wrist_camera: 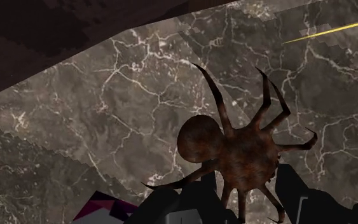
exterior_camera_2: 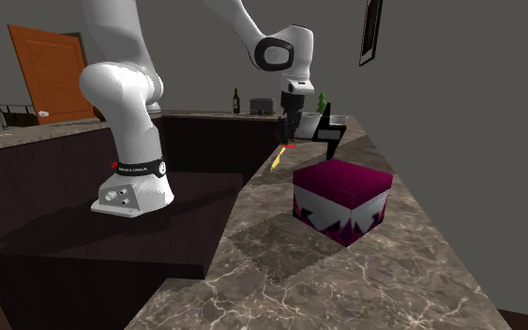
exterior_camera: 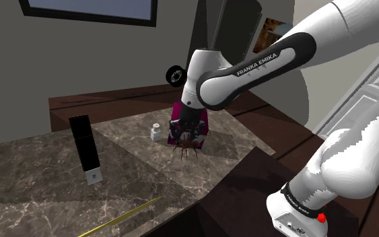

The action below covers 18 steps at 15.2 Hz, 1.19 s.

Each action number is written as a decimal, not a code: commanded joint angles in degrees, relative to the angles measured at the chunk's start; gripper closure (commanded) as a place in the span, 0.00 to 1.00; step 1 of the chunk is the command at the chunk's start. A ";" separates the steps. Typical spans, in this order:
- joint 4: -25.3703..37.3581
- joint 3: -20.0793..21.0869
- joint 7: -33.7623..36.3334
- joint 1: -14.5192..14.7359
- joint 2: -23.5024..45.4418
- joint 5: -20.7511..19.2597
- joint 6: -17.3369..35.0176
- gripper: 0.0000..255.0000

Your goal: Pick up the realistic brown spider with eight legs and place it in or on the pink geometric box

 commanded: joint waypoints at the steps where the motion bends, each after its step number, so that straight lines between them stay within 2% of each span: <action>1: 0.48 -0.11 -0.04 -0.06 -1.25 0.16 -1.75 1.00; 10: 3.19 -0.58 0.24 -0.17 -5.86 0.50 -8.98 1.00; 18: 11.18 -6.42 -8.32 -5.66 0.86 -3.16 -11.80 1.00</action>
